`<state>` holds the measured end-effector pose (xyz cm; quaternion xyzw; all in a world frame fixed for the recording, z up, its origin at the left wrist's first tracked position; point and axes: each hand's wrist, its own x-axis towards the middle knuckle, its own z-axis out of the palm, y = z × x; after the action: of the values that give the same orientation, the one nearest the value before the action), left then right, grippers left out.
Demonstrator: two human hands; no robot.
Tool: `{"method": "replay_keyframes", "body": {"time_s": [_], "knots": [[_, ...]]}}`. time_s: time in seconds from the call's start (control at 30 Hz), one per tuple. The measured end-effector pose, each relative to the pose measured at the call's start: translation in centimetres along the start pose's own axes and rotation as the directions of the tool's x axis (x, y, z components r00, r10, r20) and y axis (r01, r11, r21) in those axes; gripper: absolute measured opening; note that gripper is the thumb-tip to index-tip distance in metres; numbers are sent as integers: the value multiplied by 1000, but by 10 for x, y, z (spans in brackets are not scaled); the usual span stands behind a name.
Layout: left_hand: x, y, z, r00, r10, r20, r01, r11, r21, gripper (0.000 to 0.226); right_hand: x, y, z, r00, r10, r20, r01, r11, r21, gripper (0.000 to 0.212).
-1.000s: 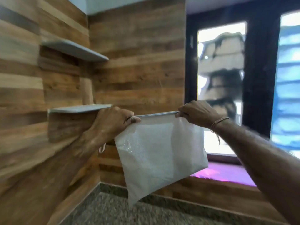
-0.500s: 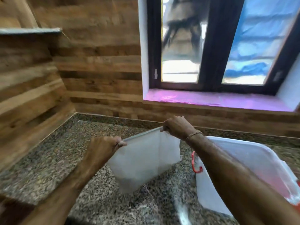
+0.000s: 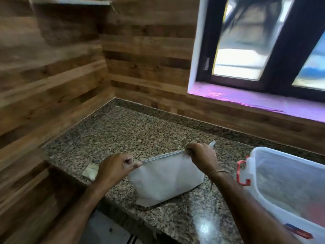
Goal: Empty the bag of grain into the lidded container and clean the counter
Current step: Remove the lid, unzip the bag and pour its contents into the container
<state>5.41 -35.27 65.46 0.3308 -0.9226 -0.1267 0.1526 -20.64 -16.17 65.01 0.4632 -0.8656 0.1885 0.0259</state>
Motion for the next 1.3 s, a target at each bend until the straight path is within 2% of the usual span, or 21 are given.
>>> {"method": "replay_keyframes", "body": {"time_s": [0.07,0.13,0.2,0.3,0.37,0.43,0.5,0.53,0.63,0.7,0.77,0.87,0.97,1.03,1.13,1.2,1.27,1.3], "knots": [[2,-11,-16,997,-46,70,56,989,-140,48,-4,-31,9,998,-64,-14,65,997,47,7],[5,-17,-31,994,-17,108,48,955,-294,41,-11,-68,20,980,-198,20,195,975,109,7],[10,-9,-43,989,32,144,30,912,-410,36,-19,-106,29,945,-323,56,308,933,187,15],[16,4,-54,977,96,190,35,808,-588,27,-23,-152,38,921,-386,53,354,885,304,31],[17,7,-57,973,117,198,55,719,-693,23,-22,-165,43,938,-345,27,307,867,392,32],[15,3,-55,977,88,193,106,585,-804,17,-20,-168,46,973,-230,13,191,838,512,29],[6,-7,-44,980,-6,199,182,440,-880,23,-20,-167,45,990,-104,91,15,734,679,34],[-1,-13,-35,978,-47,203,203,426,-882,27,-21,-167,44,987,-59,149,-75,654,753,31],[-24,-24,-6,971,-19,237,207,557,-804,12,-23,-168,46,967,33,252,-239,455,858,20],[-33,-21,7,976,27,214,153,614,-775,11,-23,-169,48,955,89,284,-296,375,878,15],[-35,-14,12,992,-28,127,114,654,-748,8,-22,-170,50,944,114,310,-331,334,883,11],[-35,-10,15,996,-85,-4,59,720,-692,22,-20,-169,51,947,128,294,-320,397,860,17],[-38,-13,15,998,-62,-31,25,745,-666,18,-17,-159,50,949,196,249,-315,498,808,27],[-41,-19,14,999,-36,-40,1,754,-657,17,-14,-140,44,933,294,209,-335,489,806,24],[-43,-33,8,999,13,30,8,788,-616,22,-11,-93,33,869,479,123,-366,455,812,27],[-39,-30,0,994,70,86,-20,874,-486,22,-12,-67,27,836,545,67,-380,487,787,30],[-25,-9,-6,983,149,111,-121,966,-227,23,-12,-60,30,838,544,40,-380,529,759,31],[-15,6,-5,975,187,118,-173,978,-118,33,-12,-61,34,842,538,28,-381,558,737,32]]}}
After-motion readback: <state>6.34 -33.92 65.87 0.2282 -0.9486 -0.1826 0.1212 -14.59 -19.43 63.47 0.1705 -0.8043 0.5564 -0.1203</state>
